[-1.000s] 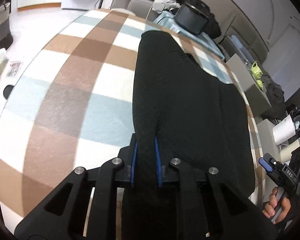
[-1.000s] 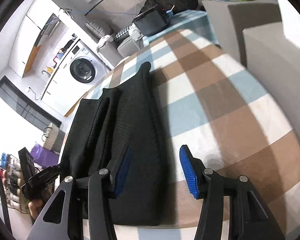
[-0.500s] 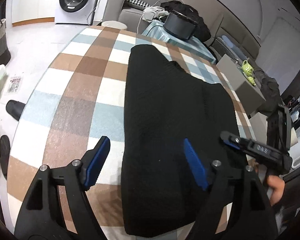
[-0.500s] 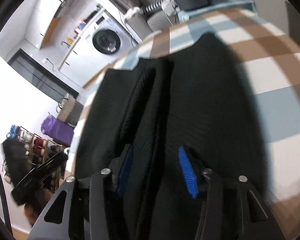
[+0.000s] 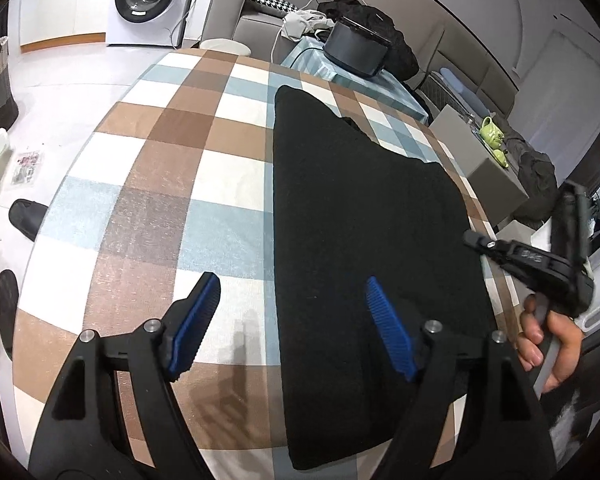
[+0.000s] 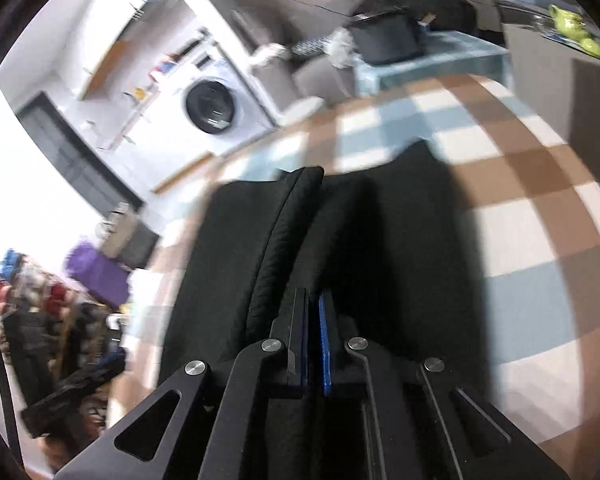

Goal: Fold small clothes

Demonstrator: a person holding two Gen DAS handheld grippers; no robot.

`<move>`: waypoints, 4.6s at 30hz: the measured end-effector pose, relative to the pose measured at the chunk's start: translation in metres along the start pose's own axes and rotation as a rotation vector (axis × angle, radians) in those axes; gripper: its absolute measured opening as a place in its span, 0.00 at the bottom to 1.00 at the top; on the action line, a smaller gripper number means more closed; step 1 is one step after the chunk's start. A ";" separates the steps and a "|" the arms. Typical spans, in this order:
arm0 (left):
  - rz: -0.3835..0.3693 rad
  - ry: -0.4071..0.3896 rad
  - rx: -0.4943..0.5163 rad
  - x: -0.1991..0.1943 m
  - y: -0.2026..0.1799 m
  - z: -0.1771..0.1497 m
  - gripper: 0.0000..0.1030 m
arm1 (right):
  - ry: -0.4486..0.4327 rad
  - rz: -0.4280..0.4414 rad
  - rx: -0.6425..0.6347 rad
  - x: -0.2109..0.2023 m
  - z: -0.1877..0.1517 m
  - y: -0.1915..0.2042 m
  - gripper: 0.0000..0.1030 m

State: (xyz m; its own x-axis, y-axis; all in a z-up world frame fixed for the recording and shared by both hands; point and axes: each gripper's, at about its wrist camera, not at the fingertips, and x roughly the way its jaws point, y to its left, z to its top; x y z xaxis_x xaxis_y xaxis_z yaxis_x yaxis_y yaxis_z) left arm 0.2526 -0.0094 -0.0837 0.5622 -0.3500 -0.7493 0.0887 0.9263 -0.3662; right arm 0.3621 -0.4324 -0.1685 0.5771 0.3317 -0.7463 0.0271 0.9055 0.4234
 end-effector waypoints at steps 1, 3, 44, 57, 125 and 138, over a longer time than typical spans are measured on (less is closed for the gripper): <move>0.003 0.004 0.003 0.001 -0.001 -0.001 0.71 | 0.026 0.000 0.024 0.004 0.000 -0.006 0.05; 0.013 0.014 0.008 0.003 -0.003 -0.003 0.71 | 0.067 -0.028 0.081 0.013 -0.001 -0.021 0.08; -0.025 0.138 0.097 0.020 -0.027 -0.047 0.71 | 0.119 0.216 -0.116 -0.041 -0.088 0.021 0.05; -0.005 0.121 0.072 0.023 -0.019 -0.037 0.71 | 0.124 0.092 0.002 -0.003 -0.046 -0.020 0.22; -0.050 0.066 0.245 0.004 -0.071 -0.076 0.71 | -0.011 0.083 -0.175 -0.070 -0.085 -0.024 0.08; -0.025 0.008 0.189 -0.015 -0.051 -0.080 0.72 | -0.037 0.038 -0.074 -0.092 -0.100 -0.059 0.16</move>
State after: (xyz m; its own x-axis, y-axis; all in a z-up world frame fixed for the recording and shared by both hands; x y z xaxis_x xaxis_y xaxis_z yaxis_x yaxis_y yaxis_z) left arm 0.1734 -0.0626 -0.0980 0.5515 -0.3737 -0.7458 0.2561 0.9267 -0.2750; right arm 0.2256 -0.4902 -0.1765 0.6064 0.3571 -0.7105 -0.0547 0.9101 0.4107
